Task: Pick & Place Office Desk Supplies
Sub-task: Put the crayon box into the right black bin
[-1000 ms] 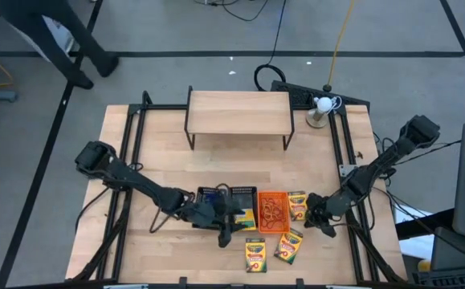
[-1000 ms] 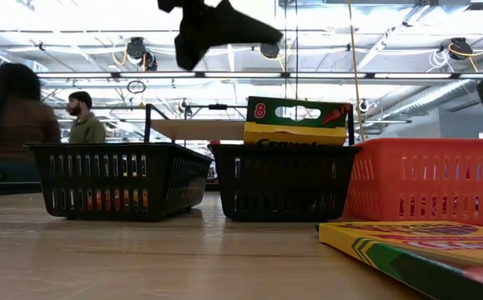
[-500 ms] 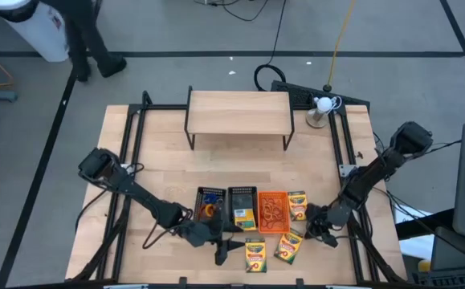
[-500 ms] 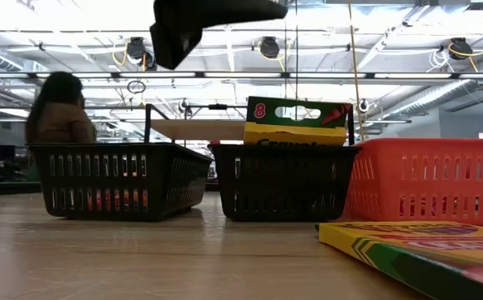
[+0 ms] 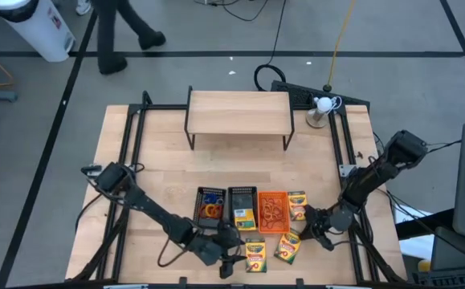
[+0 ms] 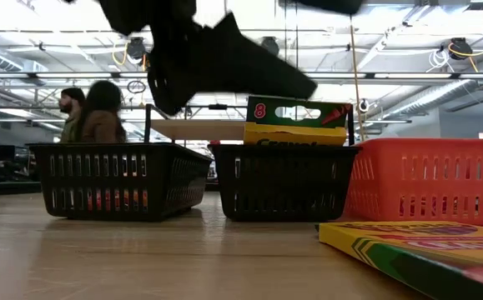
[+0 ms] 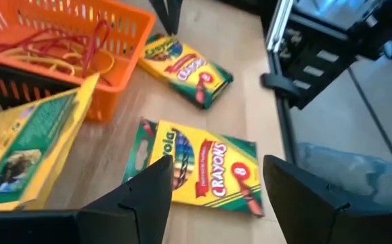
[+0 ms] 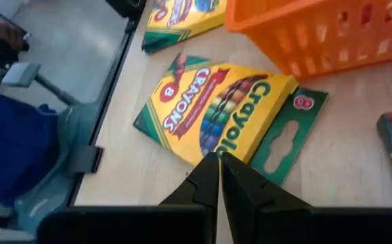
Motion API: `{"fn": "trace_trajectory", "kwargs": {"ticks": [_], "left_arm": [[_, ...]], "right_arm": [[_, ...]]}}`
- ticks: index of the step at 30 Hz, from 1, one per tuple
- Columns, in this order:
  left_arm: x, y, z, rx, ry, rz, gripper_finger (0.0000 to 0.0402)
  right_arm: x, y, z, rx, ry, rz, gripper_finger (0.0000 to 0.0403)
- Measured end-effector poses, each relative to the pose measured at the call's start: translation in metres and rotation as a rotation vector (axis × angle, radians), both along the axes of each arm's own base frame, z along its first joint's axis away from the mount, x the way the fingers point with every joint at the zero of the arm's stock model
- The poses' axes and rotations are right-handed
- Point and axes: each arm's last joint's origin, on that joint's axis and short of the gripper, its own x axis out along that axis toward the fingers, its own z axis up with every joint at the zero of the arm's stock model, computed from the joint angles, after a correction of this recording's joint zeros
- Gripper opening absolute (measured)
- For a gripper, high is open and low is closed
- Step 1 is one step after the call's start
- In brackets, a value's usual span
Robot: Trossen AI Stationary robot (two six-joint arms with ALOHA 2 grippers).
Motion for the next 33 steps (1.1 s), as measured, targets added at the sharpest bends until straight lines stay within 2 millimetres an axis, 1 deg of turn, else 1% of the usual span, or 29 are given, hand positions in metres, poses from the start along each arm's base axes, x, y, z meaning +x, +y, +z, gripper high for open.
{"fn": "trace_trajectory", "kwargs": {"ticks": [5,8,12,15,21,29,33], "left_arm": [[0.001,-0.001,-0.013,0.017,0.037,-0.011,0.023],[0.001,0.0,-0.015,0.045,0.05,-0.022,0.023],[0.001,0.002,-0.016,0.074,0.057,-0.051,0.023],[0.003,0.005,-0.016,0.064,0.072,-0.087,0.023],[0.012,0.017,-0.015,0.08,0.058,-0.11,0.023],[0.03,0.038,-0.004,0.045,-0.052,-0.057,0.023],[0.032,0.042,-0.004,0.037,-0.051,-0.072,0.023]], "right_arm": [[0.004,0.005,-0.002,-0.01,-0.022,-0.002,0.0008],[0.008,0.01,-0.002,-0.03,-0.031,0.016,0.0008],[0.015,0.018,0.0,-0.013,-0.023,0.018,0.0008],[0.018,0.024,0.002,0.007,-0.016,0.014,0.0008],[0.016,0.029,0.003,0.024,-0.002,0.022,0.0008],[0.011,0.032,0.001,0.029,0.025,-0.005,0.0008],[0.012,0.032,0.001,0.015,0.024,-0.022,0.0008]]}}
